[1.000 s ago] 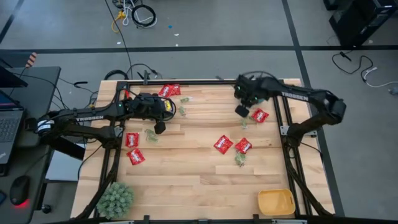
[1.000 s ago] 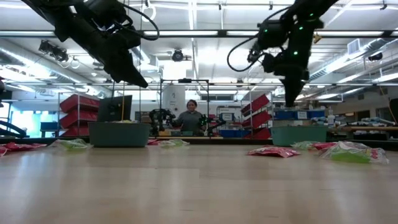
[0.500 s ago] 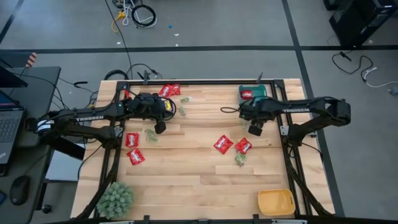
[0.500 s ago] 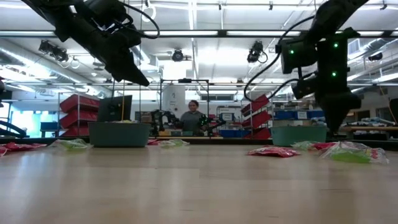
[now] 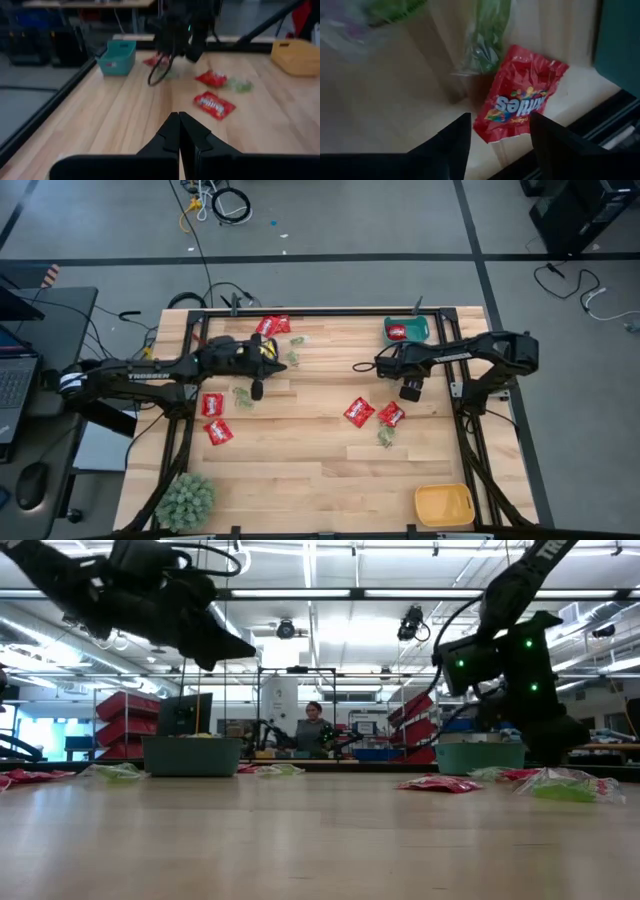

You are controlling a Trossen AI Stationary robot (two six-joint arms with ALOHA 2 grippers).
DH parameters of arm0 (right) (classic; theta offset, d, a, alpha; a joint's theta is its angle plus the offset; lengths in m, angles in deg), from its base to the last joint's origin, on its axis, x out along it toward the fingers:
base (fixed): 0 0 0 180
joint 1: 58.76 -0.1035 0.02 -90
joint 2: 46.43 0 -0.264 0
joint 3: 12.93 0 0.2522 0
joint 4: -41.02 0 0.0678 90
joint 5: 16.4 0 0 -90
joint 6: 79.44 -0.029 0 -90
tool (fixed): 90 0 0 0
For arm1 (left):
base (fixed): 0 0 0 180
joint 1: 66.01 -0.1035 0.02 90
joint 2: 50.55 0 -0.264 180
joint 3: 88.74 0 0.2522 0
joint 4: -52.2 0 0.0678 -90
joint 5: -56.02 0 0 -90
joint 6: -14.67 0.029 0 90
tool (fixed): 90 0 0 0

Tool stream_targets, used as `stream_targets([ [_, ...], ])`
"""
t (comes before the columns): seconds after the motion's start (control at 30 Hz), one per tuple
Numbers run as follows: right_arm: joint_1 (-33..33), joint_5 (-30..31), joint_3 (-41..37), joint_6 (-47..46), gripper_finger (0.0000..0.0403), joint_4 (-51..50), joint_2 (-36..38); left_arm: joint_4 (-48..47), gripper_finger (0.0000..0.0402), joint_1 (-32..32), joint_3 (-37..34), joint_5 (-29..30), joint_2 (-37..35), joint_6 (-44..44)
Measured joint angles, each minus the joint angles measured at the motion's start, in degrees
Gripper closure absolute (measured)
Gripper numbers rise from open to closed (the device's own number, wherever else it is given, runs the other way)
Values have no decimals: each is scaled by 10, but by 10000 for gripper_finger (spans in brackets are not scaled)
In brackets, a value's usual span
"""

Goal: Sort candy
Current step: Put the red candy into the blue bin

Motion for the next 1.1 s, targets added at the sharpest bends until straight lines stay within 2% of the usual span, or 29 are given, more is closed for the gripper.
stream_targets([
  [0.13,2,9,0,-8,256,-8,-19,70,401,-1,-42,0,0,-25],
  [0.33,7,22,2,-17,387,-16,-22,93,401,0,-64,1,0,-32],
  [0.53,3,21,51,-54,401,-92,15,109,401,0,-64,3,0,-32],
  [0.67,2,-17,105,-60,402,-120,61,108,401,0,-64,3,0,-32],
  [0.87,12,-25,187,-89,403,-117,120,107,401,0,-64,3,0,-33],
  [1.03,65,-9,225,-95,403,-76,138,107,401,0,-64,3,0,-33],
  [1.1,88,-33,226,-74,403,-61,136,107,401,0,-64,3,0,-33],
])
